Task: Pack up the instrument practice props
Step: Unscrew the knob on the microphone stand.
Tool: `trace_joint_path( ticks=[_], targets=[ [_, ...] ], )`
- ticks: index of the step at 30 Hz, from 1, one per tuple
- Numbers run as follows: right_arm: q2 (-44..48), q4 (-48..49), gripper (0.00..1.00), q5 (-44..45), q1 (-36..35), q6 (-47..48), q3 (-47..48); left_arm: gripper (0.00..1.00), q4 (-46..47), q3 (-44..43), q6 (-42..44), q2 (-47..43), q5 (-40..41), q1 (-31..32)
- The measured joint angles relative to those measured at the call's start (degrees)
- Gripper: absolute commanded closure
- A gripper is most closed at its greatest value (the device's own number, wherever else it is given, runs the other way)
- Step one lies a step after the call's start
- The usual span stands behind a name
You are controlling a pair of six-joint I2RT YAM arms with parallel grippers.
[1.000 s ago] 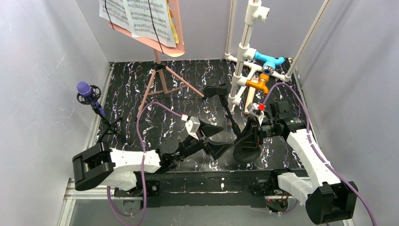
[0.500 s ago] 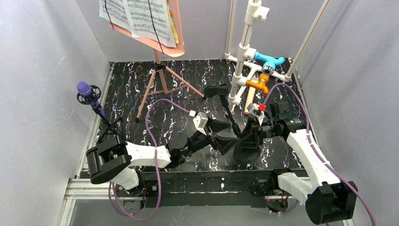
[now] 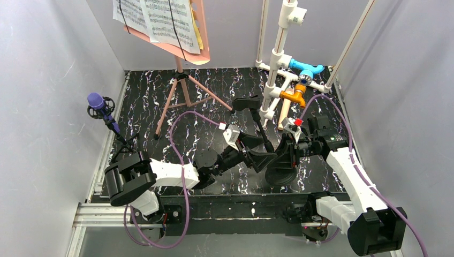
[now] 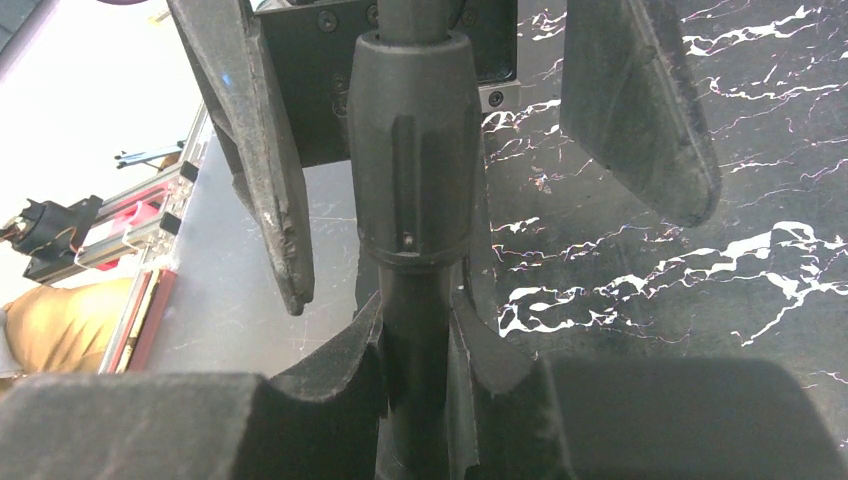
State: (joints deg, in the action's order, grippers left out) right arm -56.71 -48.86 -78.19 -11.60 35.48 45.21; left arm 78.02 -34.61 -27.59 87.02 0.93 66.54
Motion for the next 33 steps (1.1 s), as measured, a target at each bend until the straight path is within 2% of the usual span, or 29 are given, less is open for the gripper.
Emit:
trace_joint_path(
  ticks=[3,9,14,15,16,18,28,30,33],
  targets=[
    [0.2,0.0,0.99,0.0,0.0,0.0,0.0,0.19,0.1,-0.1,-1.1,0.0,0.2,-0.1],
    [0.2,0.0,0.99,0.0,0.0,0.0,0.0,0.40,0.3,-0.2,-3.8,0.0,0.2,-0.2],
    [0.2,0.0,0.99,0.0,0.0,0.0,0.0,0.51,0.6,-1.3,-5.6,0.0,-0.3,-0.4],
    [0.2,0.0,0.99,0.0,0.0,0.0,0.0,0.61,0.8,-1.5,-5.9,0.0,-0.3,-0.4],
    [0.2,0.0,0.99,0.0,0.0,0.0,0.0,0.77,0.9,-1.6,-6.2,0.0,-0.3,-0.4],
    [0.2,0.0,0.99,0.3,0.2,-0.1,0.0,0.98,1.3,-1.9,-7.3,0.0,-1.0,-0.4],
    [0.4,0.1,0.99,1.8,0.7,-2.0,0.0,1.00,-1.3,-2.2,-14.3,-0.1,3.3,0.1],
    [0.4,-0.5,0.99,2.9,0.7,-2.4,0.0,1.00,-4.2,-2.2,-16.1,-1.1,6.1,1.0],
    [0.4,-1.2,0.99,4.0,0.7,-3.1,0.0,1.00,-15.8,-4.5,-18.4,-4.8,12.4,3.4]
  ],
)
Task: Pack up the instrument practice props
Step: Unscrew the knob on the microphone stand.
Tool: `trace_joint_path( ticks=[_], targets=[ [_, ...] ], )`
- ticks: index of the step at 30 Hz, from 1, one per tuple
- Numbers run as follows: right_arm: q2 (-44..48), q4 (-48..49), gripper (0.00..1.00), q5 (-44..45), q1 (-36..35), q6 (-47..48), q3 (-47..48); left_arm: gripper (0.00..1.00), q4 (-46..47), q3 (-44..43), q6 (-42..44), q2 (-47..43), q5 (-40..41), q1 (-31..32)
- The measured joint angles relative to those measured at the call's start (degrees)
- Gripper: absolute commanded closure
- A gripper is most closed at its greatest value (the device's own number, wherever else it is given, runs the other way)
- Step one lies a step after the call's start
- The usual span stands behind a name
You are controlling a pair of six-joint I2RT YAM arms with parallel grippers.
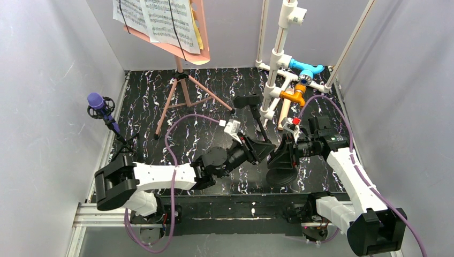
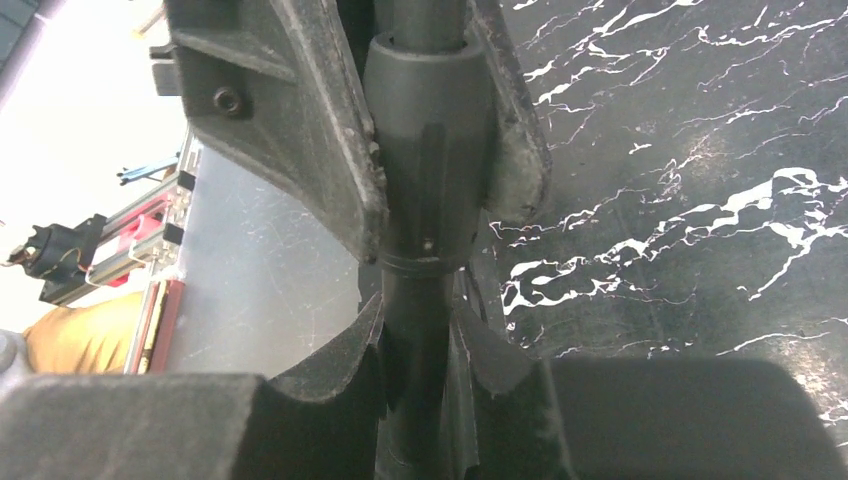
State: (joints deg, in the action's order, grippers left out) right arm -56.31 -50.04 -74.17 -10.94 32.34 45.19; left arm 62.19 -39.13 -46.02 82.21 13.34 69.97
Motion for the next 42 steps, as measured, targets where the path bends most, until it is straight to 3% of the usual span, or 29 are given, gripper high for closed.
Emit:
trace_joint_path(
  ticks=[5,16,22,23,24,26,32,37,42],
  targets=[
    [0.3,0.5,0.99,-0.7,0.0,-0.9,0.0,1.00,-21.0,-8.2,1.5,-3.7,14.9,6.3],
    [2.3,4.2,0.99,0.3,0.0,-0.9,0.8,1.00,-39.6,-21.4,2.9,-0.1,40.8,14.7],
    [3.3,5.0,0.99,1.9,0.1,-1.1,0.8,1.00,-44.3,-24.5,0.4,1.6,44.3,15.5],
    [3.3,5.0,0.99,2.1,0.1,-1.1,0.8,0.96,-44.6,-24.5,-0.1,1.6,44.3,15.5],
    [3.4,4.9,0.99,2.2,0.1,-1.1,0.8,0.78,-44.7,-24.5,-0.4,1.6,44.3,15.5],
    [3.5,4.7,0.99,2.1,0.2,-0.9,0.8,0.58,-44.8,-24.5,-0.8,1.6,44.2,15.5],
    [3.3,3.3,0.99,3.6,2.6,0.3,0.8,0.21,-45.0,-22.3,-1.7,-1.2,40.1,17.0],
    [3.4,2.0,0.99,2.9,3.1,2.6,0.8,0.03,-44.7,-18.4,-1.2,-6.4,35.8,17.4],
    [3.4,0.4,0.99,0.9,3.6,4.7,0.8,0.02,-43.5,-13.8,5.2,-12.4,26.9,16.1]
  ],
)
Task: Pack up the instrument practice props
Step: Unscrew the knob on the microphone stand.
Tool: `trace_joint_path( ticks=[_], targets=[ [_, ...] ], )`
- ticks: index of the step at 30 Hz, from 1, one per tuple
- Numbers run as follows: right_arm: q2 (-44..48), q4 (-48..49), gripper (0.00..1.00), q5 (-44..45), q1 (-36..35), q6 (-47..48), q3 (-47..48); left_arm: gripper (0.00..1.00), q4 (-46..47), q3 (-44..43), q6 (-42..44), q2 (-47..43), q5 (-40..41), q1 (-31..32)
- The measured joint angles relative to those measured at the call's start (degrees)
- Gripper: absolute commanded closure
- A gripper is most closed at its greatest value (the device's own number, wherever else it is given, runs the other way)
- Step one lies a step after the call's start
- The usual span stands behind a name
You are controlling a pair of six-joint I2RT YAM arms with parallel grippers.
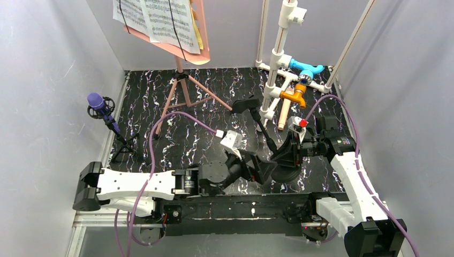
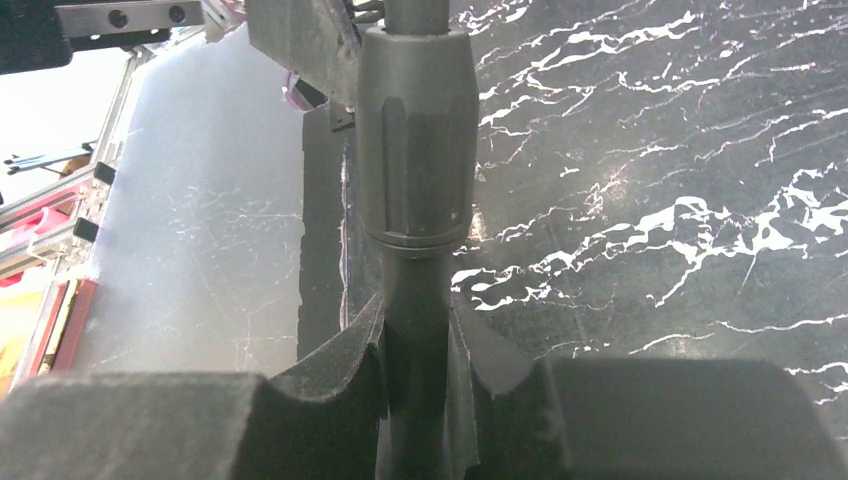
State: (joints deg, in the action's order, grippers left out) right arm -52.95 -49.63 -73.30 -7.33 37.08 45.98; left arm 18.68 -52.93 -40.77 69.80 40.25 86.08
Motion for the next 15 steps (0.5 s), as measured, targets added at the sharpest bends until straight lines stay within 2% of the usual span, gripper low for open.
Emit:
trace_joint_path(
  ticks=[4,8,15],
  targets=[
    [0.0,-1.4,0.99,-2.3,0.2,2.9,0.0,0.02,4.6,6.1,7.0,-5.5,-12.1,-2.4],
    [0.0,-6.0,0.99,-5.0,0.2,9.8,0.0,0.02,13.6,14.7,13.1,-9.3,-23.2,-5.8],
    [0.1,-13.1,0.99,-6.7,0.2,19.0,0.0,0.02,24.1,22.7,25.5,-9.3,-33.5,-9.0]
  ],
)
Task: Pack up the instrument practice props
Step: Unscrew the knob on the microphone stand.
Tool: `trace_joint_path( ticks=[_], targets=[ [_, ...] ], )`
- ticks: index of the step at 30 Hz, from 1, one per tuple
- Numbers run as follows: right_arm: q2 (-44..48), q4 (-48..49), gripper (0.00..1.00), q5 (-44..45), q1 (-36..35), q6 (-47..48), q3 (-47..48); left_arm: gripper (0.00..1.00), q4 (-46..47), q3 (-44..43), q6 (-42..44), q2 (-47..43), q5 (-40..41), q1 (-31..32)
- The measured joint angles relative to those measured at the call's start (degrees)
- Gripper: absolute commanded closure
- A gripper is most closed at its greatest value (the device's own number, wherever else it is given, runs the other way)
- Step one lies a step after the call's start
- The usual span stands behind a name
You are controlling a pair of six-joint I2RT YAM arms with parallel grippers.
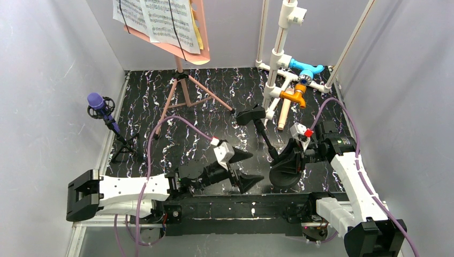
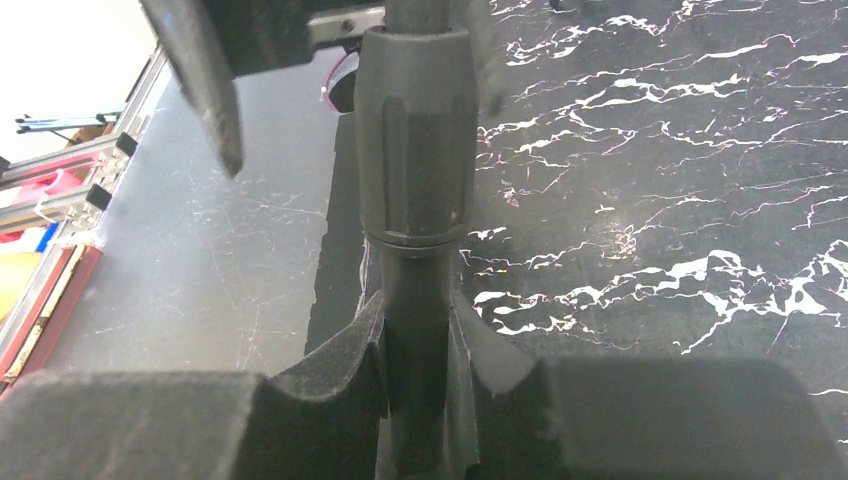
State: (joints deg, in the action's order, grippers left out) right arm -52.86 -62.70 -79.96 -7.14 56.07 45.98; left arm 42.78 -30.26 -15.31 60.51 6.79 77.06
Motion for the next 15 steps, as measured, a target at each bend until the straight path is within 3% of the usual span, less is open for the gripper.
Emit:
trace_joint_path(
  ticks=[6,15],
  targets=[
    [0.1,-3.0,0.99,-0.2,0.0,3.6,0.0,0.04,16.7,0.6,-2.2,6.5,-8.3,-9.1],
    [0.8,-4.2,0.99,-0.3,0.0,4.6,0.0,0.09,30.9,-2.8,-6.4,22.3,-15.6,-10.2]
  ],
)
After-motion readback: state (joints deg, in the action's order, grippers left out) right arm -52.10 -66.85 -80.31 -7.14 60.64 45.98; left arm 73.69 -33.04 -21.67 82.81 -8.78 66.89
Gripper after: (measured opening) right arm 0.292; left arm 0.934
